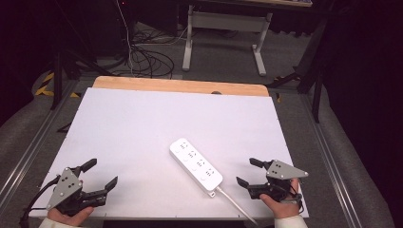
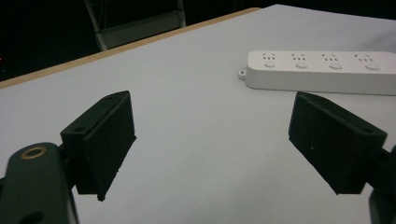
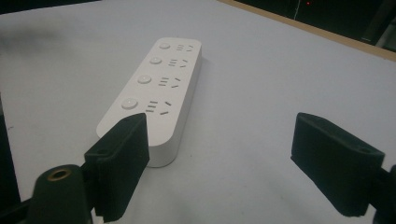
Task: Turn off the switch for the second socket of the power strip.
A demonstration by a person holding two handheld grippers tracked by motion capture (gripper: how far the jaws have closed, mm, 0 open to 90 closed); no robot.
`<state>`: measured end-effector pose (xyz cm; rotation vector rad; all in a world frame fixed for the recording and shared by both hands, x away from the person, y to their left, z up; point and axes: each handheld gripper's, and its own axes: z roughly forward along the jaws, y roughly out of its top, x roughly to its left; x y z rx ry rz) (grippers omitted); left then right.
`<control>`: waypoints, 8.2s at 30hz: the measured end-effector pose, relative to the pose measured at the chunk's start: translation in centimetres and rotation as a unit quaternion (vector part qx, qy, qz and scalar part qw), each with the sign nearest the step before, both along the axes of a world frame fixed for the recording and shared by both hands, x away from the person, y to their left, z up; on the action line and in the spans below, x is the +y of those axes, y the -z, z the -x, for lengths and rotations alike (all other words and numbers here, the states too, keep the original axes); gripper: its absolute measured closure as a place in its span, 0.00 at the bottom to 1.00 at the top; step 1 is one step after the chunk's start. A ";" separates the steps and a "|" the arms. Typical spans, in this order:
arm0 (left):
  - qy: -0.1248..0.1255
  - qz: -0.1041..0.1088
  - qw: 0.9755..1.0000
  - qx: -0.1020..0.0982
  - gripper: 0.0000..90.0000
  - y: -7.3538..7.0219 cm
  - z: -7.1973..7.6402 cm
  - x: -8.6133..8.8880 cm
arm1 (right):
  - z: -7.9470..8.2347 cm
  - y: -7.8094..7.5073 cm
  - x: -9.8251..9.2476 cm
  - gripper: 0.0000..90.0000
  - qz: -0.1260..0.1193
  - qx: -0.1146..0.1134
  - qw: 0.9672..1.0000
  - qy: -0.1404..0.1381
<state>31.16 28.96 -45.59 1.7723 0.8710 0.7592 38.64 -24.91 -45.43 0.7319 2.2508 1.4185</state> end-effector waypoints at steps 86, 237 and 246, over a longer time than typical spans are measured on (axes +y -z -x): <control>-0.002 -0.012 1.000 -0.018 0.20 -0.3 0.5 -0.3 | -1.4 -5.2 10.8 0.42 0.032 -0.003 0.993 -0.114; -0.001 -0.017 1.000 -0.008 0.21 -0.1 0.3 -0.4 | -4.4 -3.9 15.8 1.00 0.138 0.108 0.982 -0.065; -0.001 -0.017 1.000 -0.008 0.21 -0.1 0.3 -0.4 | -4.0 -4.4 15.7 1.00 0.129 0.093 0.985 -0.070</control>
